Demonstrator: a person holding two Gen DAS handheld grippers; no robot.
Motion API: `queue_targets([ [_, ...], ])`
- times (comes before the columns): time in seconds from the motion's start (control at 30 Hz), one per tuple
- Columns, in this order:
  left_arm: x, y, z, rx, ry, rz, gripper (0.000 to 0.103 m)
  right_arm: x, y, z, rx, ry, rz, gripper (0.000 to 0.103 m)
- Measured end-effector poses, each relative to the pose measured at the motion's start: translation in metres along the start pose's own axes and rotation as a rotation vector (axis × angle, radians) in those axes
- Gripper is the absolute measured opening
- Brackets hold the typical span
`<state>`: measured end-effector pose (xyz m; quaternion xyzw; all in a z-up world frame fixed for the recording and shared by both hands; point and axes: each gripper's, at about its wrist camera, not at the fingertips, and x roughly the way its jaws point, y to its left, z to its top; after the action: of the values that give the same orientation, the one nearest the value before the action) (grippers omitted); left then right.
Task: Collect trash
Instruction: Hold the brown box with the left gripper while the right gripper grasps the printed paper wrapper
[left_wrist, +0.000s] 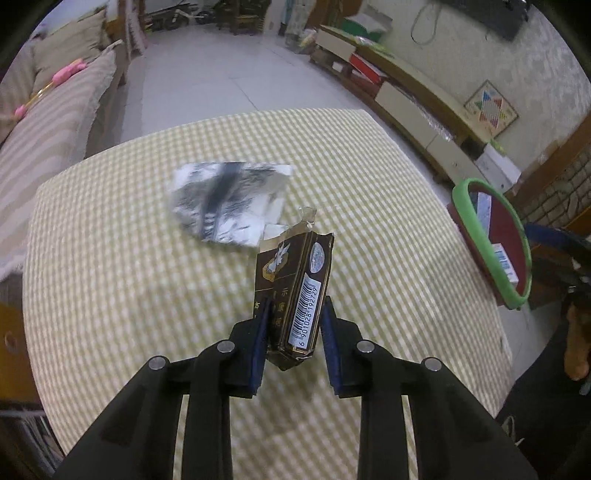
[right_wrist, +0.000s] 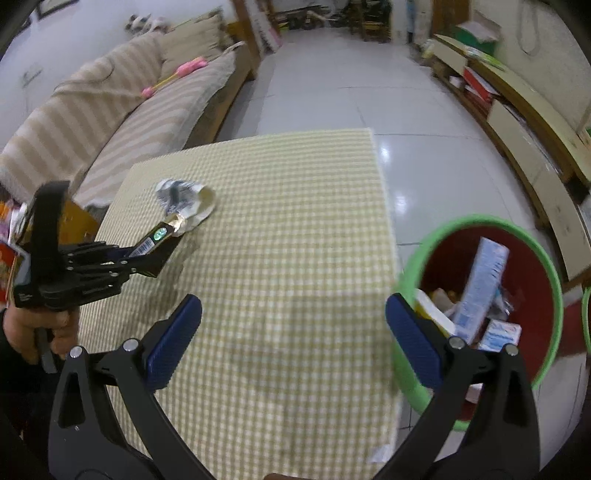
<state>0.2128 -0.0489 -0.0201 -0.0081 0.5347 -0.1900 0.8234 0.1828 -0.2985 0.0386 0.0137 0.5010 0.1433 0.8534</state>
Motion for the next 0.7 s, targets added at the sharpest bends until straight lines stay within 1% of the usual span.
queue_targets([
  [0.13, -0.020, 0.021, -0.009, -0.041, -0.034, 0.009, 0.024, 0.016, 0.029, 0.009, -0.069, 0.009, 0.008, 0.098],
  [0.2, -0.031, 0.034, -0.014, -0.053, -0.056, 0.027, 0.024, 0.025, 0.040, 0.015, -0.085, 0.009, 0.019, 0.098],
  [0.3, -0.043, 0.056, -0.017, -0.091, -0.079, 0.039, 0.024, 0.043, 0.060, 0.031, -0.112, -0.004, 0.031, 0.098],
  [0.37, -0.052, 0.071, -0.020, -0.123, -0.098, 0.045, 0.024, 0.055, 0.069, 0.039, -0.124, -0.004, 0.034, 0.098],
  [0.43, -0.058, 0.083, -0.021, -0.146, -0.113, 0.050, 0.024, 0.071, 0.078, 0.048, -0.137, 0.003, 0.016, 0.098],
  [0.57, -0.064, 0.101, -0.023, -0.166, -0.138, 0.081, 0.024, 0.097, 0.090, 0.063, -0.159, 0.011, 0.032, 0.098],
  [0.63, -0.067, 0.114, -0.025, -0.207, -0.157, 0.074, 0.024, 0.108, 0.096, 0.071, -0.179, 0.014, 0.045, 0.098],
  [0.7, -0.064, 0.123, -0.027, -0.255, -0.169, 0.050, 0.024, 0.116, 0.103, 0.078, -0.225, 0.002, 0.052, 0.098],
])
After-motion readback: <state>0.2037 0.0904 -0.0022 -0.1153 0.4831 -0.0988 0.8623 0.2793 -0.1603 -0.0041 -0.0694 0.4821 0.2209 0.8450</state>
